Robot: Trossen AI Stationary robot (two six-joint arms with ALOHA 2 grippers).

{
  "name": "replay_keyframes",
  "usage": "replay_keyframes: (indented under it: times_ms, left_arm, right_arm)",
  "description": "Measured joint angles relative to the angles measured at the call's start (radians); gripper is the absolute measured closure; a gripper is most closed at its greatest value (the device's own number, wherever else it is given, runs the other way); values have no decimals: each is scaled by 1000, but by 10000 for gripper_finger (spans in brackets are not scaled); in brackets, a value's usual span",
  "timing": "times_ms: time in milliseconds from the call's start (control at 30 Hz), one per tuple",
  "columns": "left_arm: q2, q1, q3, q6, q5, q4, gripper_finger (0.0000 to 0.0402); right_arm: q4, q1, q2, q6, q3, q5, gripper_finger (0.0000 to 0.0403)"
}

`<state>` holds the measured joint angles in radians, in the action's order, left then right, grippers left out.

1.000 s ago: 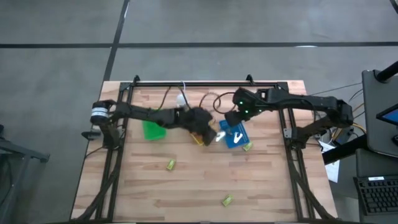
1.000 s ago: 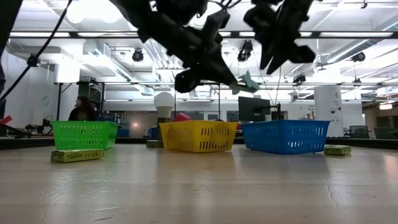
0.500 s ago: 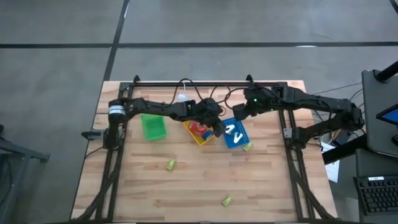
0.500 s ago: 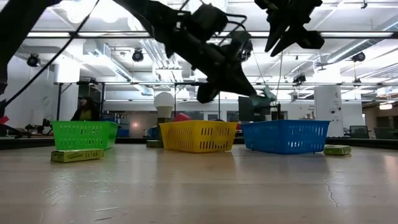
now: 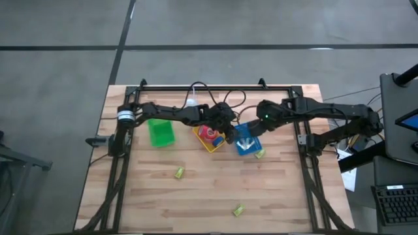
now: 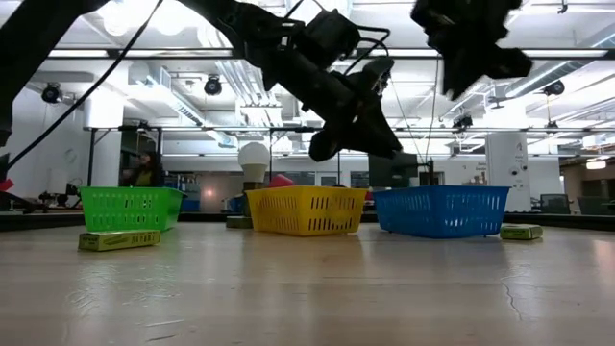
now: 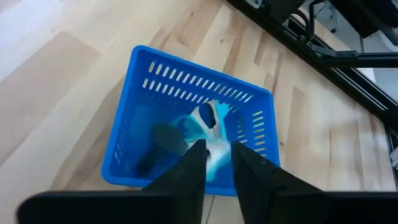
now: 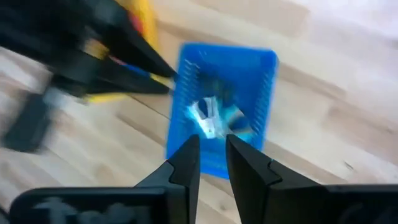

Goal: Pick and place Stapler, Stapler remover, tape
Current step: Put the top right staple box into the green basket

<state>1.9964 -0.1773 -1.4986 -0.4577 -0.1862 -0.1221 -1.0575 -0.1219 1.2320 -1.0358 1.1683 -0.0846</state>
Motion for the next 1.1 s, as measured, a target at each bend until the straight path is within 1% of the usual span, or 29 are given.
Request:
replay_keyframes:
  times_ms: [67, 267, 433, 533, 600, 700, 833, 967, 1000, 1100]
  left_arm:
    - [-11, 0, 0, 4, 0, -8, 307]
    - [-57, 1, 0, -6, -26, -68, 272]
    - [-102, 5, 9, 38, -70, -117, 264]
    - [-129, 6, 13, 62, -119, -166, 264]
    - [-138, 8, 13, 71, -126, -198, 264]
    - [-148, 9, 15, 72, -127, -217, 264]
    - [-151, 10, 15, 80, -127, -213, 266]
    - [-151, 14, 20, 80, -127, -212, 266]
    - [-151, 14, 22, 80, -127, -211, 267]
    - [-152, 18, 32, 73, -127, -221, 268]
  right_arm:
    - [-22, 9, 0, 6, -17, 12, 334]
    - [-49, 61, 0, -11, -75, 187, 335]
    - [-40, 178, -2, -24, -108, 230, 335]
    - [62, 274, -2, -31, -125, 247, 333]
    - [85, 329, 1, -48, -138, 238, 325]
    - [73, 367, -1, -81, -180, 179, 304]
    - [67, 370, -15, -60, -268, 160, 257]
    - [115, 370, -6, 61, -358, 150, 204]
    - [131, 370, -6, 70, -377, 124, 192]
    - [148, 364, -6, 14, -429, 53, 166]
